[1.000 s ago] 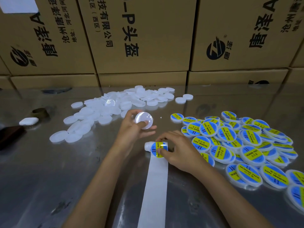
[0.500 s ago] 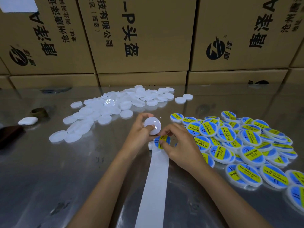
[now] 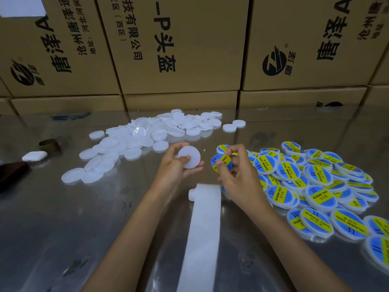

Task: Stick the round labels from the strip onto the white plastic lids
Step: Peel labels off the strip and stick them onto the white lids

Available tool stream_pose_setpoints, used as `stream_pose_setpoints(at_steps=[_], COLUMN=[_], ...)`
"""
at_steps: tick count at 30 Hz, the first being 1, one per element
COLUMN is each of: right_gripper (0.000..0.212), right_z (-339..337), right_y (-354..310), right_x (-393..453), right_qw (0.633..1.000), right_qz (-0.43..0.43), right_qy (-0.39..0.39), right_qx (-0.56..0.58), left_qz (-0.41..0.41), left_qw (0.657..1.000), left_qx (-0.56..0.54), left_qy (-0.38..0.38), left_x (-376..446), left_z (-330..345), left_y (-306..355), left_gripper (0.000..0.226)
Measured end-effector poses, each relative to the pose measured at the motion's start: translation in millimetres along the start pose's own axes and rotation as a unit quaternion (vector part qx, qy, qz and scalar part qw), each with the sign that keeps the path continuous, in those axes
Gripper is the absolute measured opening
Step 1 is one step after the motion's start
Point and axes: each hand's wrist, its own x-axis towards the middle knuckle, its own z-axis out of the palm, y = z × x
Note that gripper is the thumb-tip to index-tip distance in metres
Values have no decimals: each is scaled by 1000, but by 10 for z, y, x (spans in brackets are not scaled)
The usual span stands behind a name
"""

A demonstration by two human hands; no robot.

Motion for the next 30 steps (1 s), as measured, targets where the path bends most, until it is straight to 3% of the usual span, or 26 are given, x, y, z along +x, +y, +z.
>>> stream_pose_setpoints(at_steps=[9,17,30], right_gripper=[25,26,27], right_z=[-22,-13,3], right_y=[-105,-110,-21], right_x=[21,30,30], right_qw=[989,985,994], right_qz=[71,68,54], right_qy=[-15,-27,-24], right_qx=[132,157,95], left_qz=[-68,-93,-83], left_qw=[985,979,979], left_qx=[-141,-116,-87], left_qy=[-66,-139,-162], left_x=[-74,-154,-155], left_z=[70,210,260], left_y=[36,30,-62], left_gripper=[35,37,38])
